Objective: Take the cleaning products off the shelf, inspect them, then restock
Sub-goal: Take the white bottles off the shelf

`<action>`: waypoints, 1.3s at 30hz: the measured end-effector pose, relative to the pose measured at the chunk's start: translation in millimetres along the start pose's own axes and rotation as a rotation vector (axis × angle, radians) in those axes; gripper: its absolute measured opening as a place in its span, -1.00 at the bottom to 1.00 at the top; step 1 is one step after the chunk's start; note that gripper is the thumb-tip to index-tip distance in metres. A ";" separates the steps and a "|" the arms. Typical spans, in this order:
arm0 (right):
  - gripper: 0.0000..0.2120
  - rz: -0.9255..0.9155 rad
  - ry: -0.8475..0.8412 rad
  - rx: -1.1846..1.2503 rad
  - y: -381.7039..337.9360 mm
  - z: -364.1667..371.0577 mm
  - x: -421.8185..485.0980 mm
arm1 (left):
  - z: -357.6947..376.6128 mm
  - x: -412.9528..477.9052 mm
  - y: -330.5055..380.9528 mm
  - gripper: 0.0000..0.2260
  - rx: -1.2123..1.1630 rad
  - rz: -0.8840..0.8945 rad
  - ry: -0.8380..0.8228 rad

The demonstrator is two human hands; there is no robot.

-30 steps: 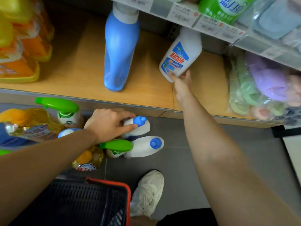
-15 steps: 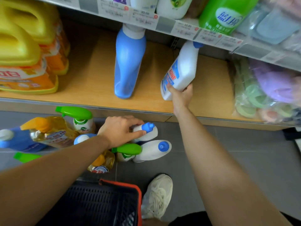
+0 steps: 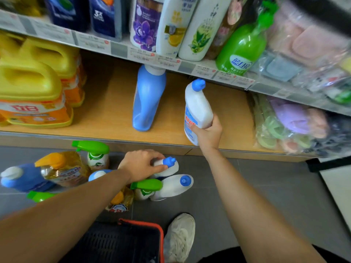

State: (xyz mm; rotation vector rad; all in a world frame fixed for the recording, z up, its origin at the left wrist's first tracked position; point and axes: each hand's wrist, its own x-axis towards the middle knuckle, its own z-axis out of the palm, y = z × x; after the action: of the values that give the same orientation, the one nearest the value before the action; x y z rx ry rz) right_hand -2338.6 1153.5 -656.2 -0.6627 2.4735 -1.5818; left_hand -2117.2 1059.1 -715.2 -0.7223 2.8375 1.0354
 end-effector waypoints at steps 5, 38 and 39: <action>-0.35 -0.163 -0.153 -0.207 -36.8 -29.0 -13.5 | -18.7 3.3 8.4 -0.58 -0.368 -0.044 -0.022; -0.44 0.115 -1.134 0.192 -169.3 -8.8 -186.1 | -231.4 -177.9 14.8 -0.77 -1.073 0.215 0.009; -0.42 0.118 -1.161 0.194 -168.1 -7.5 -185.2 | -233.1 -180.9 10.1 -0.76 -1.108 0.234 -0.067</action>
State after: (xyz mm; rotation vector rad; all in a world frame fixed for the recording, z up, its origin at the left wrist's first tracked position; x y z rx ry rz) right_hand -2126.5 1179.8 -526.2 -0.9876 1.4399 -0.9138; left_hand -1932.0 996.6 -494.0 -0.3181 2.1062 2.6134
